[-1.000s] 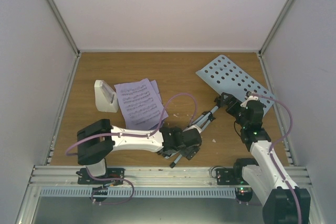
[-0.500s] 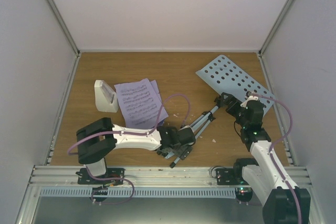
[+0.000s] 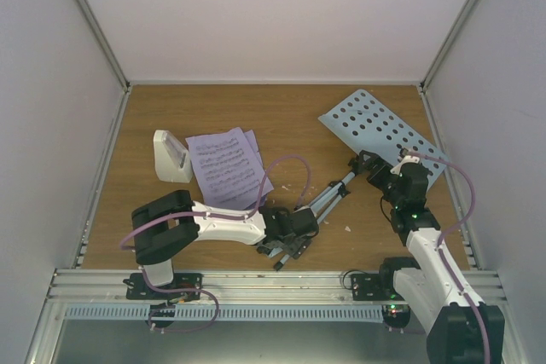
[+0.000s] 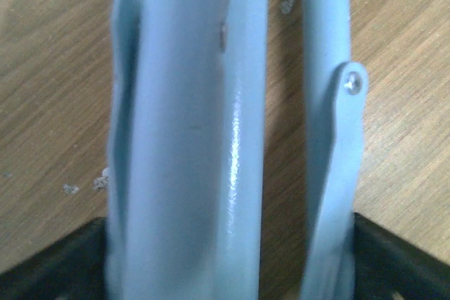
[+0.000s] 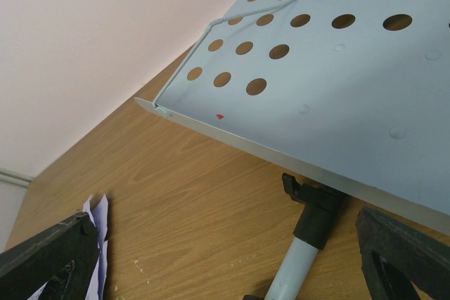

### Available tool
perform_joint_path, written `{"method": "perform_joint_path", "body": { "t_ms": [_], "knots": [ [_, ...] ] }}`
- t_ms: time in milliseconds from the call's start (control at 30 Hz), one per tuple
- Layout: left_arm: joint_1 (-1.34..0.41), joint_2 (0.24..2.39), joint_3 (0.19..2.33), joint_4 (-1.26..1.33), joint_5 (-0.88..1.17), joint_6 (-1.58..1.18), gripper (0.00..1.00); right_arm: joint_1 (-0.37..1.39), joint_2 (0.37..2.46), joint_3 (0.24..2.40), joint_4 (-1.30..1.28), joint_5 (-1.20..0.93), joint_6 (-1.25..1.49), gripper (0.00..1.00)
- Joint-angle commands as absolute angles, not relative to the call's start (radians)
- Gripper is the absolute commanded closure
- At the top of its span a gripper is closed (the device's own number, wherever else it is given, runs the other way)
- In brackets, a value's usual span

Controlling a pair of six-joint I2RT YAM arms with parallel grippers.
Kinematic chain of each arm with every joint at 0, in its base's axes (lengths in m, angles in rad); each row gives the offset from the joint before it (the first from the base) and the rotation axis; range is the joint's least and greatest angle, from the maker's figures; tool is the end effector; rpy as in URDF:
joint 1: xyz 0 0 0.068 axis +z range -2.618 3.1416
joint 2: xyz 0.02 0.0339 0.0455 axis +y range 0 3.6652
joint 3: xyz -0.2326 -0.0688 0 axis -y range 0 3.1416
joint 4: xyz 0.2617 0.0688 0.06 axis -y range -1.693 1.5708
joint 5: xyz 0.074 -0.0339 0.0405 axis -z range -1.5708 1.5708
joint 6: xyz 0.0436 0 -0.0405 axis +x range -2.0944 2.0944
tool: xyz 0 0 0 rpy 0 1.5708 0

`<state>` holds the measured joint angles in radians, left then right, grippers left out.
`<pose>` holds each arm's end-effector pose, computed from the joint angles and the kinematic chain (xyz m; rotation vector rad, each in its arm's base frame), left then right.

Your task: Pack up the instrument practice props

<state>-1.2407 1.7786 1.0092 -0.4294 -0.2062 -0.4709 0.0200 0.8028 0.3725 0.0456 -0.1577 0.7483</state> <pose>0.1187 -0.3189 0.0934 0.9783 2.5568 -0.2032 0.2296 0.0114 0.1822 0.6147 1.9127 0.6537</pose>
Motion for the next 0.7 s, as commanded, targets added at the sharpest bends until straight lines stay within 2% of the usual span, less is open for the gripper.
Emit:
{"method": "perform_joint_path", "body": {
  "t_ms": [0,167,467,533,567,600,667],
  "knots": [
    [-1.236,1.822,0.998,-0.437,-0.204,-0.458,0.24,0.015,0.811,0.362,0.069,-0.146,0.736,0.0],
    [-1.236,1.834,1.013,-0.44,-0.205,-0.45,0.48,0.015,0.815,0.361,0.071,-0.146,0.738,0.0],
    [-1.238,1.859,1.034,-0.449,-0.209,-0.442,0.76,0.015,0.825,0.358,0.079,-0.144,0.738,0.0],
    [-1.237,1.858,1.035,-0.447,-0.208,-0.442,0.76,0.015,0.825,0.357,0.082,-0.145,0.738,0.0],
    [-1.238,1.857,1.035,-0.445,-0.205,-0.442,0.73,0.015,0.825,0.357,0.083,-0.144,0.738,0.0],
    [-1.238,1.855,1.035,-0.441,-0.203,-0.441,0.68,0.015,0.825,0.36,0.083,-0.144,0.737,0.0],
    [-1.237,1.849,1.034,-0.429,-0.188,-0.436,0.45,0.015,0.823,0.363,0.081,-0.147,0.733,0.0]
  ]
}}
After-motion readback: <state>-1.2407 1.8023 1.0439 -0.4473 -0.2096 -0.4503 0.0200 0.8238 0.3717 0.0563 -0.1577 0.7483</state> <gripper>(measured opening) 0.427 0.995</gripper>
